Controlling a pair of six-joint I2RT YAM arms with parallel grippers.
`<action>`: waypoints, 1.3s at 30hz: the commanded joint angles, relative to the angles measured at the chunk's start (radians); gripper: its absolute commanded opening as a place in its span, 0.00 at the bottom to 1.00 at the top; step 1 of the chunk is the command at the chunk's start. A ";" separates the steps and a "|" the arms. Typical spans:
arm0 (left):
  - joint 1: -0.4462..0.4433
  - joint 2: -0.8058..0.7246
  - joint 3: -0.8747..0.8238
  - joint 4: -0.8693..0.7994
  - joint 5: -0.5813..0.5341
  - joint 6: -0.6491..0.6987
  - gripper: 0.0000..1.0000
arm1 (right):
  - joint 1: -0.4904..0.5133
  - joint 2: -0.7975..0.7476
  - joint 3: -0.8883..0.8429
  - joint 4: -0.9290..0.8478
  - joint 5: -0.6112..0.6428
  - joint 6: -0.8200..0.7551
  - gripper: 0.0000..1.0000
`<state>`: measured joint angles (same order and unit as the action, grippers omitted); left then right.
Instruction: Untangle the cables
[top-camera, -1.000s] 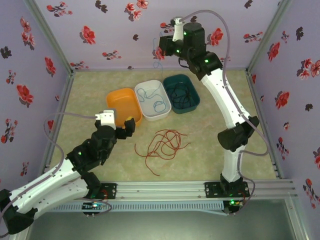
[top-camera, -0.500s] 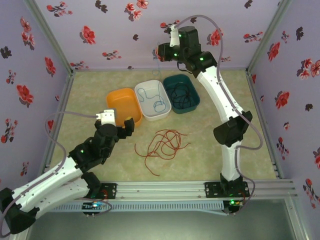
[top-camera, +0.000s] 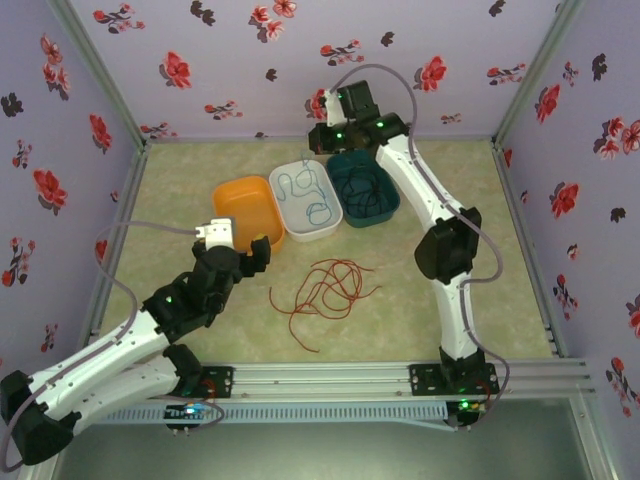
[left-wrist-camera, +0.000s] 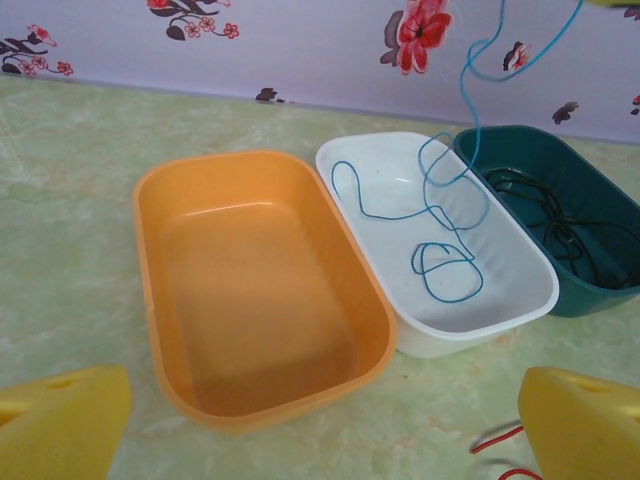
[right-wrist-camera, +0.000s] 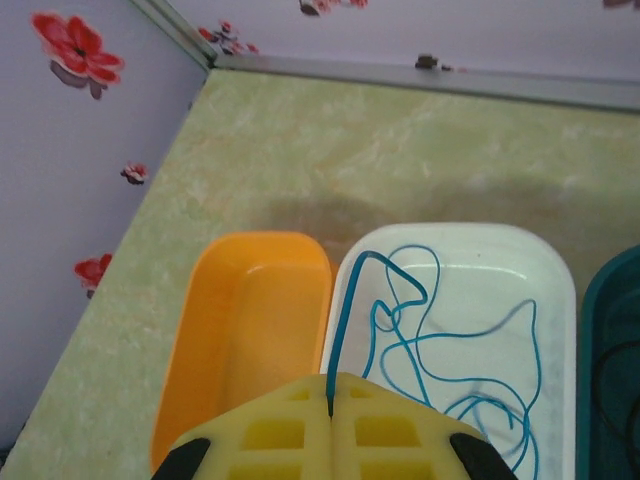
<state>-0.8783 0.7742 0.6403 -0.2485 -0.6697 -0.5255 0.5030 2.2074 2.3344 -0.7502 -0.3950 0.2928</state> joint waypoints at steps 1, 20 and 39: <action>0.008 0.007 0.024 -0.001 -0.005 -0.028 1.00 | 0.013 0.045 -0.010 -0.010 -0.032 0.001 0.00; 0.017 0.112 0.068 -0.003 0.088 -0.042 1.00 | 0.040 0.126 -0.140 -0.073 0.156 -0.006 0.08; 0.042 0.227 0.114 -0.051 0.207 -0.080 1.00 | 0.039 -0.019 -0.348 -0.027 0.213 0.029 0.20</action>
<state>-0.8497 0.9874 0.7235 -0.2722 -0.4889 -0.5781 0.5434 2.2910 2.0281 -0.8024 -0.2081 0.3004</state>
